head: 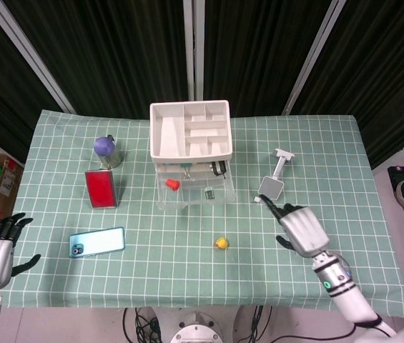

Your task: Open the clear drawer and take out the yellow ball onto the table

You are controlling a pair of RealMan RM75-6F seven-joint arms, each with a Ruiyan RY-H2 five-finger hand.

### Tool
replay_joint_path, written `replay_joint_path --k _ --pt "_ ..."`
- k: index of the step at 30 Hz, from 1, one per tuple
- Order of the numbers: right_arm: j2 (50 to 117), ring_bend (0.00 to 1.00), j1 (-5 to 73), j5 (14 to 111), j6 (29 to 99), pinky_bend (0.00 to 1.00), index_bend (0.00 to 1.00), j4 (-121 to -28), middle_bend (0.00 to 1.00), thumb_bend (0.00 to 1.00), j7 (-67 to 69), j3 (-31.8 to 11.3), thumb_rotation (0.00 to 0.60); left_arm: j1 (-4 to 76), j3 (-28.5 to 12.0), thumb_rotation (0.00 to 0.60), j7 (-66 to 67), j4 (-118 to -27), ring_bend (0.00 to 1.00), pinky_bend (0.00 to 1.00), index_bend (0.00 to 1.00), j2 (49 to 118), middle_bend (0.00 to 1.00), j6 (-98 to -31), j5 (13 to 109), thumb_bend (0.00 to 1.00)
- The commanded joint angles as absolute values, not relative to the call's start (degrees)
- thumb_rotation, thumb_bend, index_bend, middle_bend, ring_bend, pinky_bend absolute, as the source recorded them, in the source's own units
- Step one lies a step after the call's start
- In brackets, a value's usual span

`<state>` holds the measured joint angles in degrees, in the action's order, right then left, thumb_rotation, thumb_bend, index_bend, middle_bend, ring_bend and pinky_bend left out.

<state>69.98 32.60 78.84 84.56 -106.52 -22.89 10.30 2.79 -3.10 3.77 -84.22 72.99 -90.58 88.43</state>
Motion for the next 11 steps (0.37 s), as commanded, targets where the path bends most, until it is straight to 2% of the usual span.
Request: replay_joint_path --k 1,7,11 --pt "64.5 0.0 24.3 82.6 91.7 0.0 0.0 -106.3 0.01 0.06 -18.6 13.9 0.6 3.2 -3.1 0.6 4.0 -84.4 0.18 0.2 0.25 73.1 0.19 -90.3 88.7 0.0" --pt "63.4 0.0 14.8 84.6 98.8 0.0 0.0 -102.3 0.0 0.05 -11.6 15.0 0.6 3.6 -3.1 0.6 4.4 -85.0 0.18 0.2 0.25 73.0 0.19 -90.0 89.1 0.0" --pt "62.8 0.0 12.2 85.9 99.2 0.0 0.0 -100.2 0.0 0.05 -6.5 14.4 0.6 3.8 -2.9 0.6 4.6 -85.1 0.18 0.2 0.25 73.2 0.19 -89.7 89.1 0.0"
